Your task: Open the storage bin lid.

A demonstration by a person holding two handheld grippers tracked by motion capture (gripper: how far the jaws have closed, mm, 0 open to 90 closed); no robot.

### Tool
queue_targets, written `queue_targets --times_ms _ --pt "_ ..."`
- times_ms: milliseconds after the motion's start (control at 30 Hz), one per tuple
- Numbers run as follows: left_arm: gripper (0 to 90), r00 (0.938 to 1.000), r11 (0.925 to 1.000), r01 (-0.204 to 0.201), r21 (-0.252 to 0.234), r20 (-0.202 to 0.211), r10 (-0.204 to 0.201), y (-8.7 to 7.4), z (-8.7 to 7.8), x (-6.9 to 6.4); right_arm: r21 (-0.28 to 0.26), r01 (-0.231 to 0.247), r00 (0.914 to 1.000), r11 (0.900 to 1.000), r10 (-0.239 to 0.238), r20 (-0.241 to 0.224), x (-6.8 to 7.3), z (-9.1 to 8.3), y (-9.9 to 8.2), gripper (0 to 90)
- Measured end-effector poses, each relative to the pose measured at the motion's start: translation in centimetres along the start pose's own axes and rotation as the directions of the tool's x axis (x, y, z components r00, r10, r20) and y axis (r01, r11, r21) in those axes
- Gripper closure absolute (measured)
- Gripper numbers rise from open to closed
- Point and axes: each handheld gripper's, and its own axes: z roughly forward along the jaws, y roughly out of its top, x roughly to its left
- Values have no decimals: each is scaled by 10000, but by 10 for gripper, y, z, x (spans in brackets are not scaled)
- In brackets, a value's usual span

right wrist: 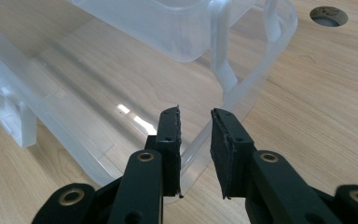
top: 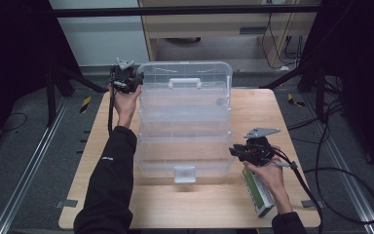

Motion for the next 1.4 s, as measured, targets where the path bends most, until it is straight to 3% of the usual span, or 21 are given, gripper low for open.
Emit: queue_targets --times_ms 233,267,400,467,533,567,600,633,800,933,1167,1400 --pt "760 10000 10000 -63 10 60 63 -1 2 2 1 22 10000 10000 -22 24 0 0 0 736" --pt "753 9993 9997 -202 -117 299 205 -1 4 3 -1 34 10000 10000 -34 26 0 0 0 737" --pt "724 9990 9990 -394 207 198 390 -4 5 5 -10 105 9999 9999 -105 45 0 0 0 738" --pt "739 9977 9991 -414 133 545 406 -4 4 7 3 98 9999 10000 -98 54 1 0 0 739" --pt "742 9989 9995 -303 128 366 298 -6 1 10 34 94 9999 9999 -95 68 1 0 0 741" --pt "744 9998 9996 -60 263 215 55 -8 -3 12 49 84 9999 10000 -84 81 1 0 1 741" --pt "744 9999 9996 45 286 163 -50 -11 -5 14 32 71 10000 10000 -71 4 1 -1 1 787" --pt "746 9999 9992 131 382 49 -133 -13 -9 17 -129 111 9999 9999 -111 16 0 -2 1 793" --pt "735 9992 9994 293 205 284 -299 -24 -32 23 -107 46 10000 9999 -47 -43 0 -3 1 801" --pt "704 9992 9997 -26 260 399 16 -34 -52 21 -84 -31 10000 10000 31 -56 0 -3 2 801" --pt "643 9972 9999 -34 166 750 21 -52 -91 20 -67 -85 10000 9999 84 -27 0 -3 2 800" --pt "605 9948 9984 -211 516 1002 158 -80 -124 16 -16 -146 9999 9999 146 67 1 -2 2 785"
